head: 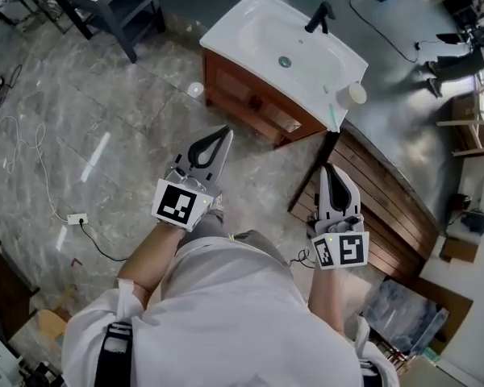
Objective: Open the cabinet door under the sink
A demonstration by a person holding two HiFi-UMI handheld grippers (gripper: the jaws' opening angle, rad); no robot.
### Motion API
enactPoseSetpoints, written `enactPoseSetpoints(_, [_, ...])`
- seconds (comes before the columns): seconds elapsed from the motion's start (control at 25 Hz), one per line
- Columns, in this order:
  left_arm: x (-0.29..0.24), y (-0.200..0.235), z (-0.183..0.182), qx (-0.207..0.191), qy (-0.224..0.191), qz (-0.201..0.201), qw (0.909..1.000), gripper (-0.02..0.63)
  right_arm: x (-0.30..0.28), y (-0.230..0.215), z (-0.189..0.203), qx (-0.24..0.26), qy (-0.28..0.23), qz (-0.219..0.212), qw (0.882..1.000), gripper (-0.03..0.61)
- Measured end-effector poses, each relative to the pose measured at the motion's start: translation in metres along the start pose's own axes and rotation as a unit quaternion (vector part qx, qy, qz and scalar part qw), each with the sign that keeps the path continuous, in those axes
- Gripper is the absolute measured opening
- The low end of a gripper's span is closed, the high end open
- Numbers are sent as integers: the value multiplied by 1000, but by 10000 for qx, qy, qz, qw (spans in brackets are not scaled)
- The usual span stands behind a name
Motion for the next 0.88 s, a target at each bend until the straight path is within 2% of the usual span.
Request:
enactPoseSetpoints(0.32, [-27,12,0,30,-22,179,9998,12,-21,-15,-8,38,-115,219,9997,46])
enactPoseSetpoints(0.64, [-53,-3,-7,-164,-144,32,9998,12,-35,-50,-18,164,-449,42,9989,46])
enactPoseSetpoints(0.88, [-74,-13,-8,-192,-50,-147,9997,12,-43,-80,-9,31,-385,-105,9992,46])
Point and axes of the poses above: the fingertips, and each gripper's own axes: x backward along the fingers, y to its left, z out of its underside, the point moved 8 cm from there along x, backward along the fingers, and after that the axes turned 4 degrees about x, right-handed, at the moved point
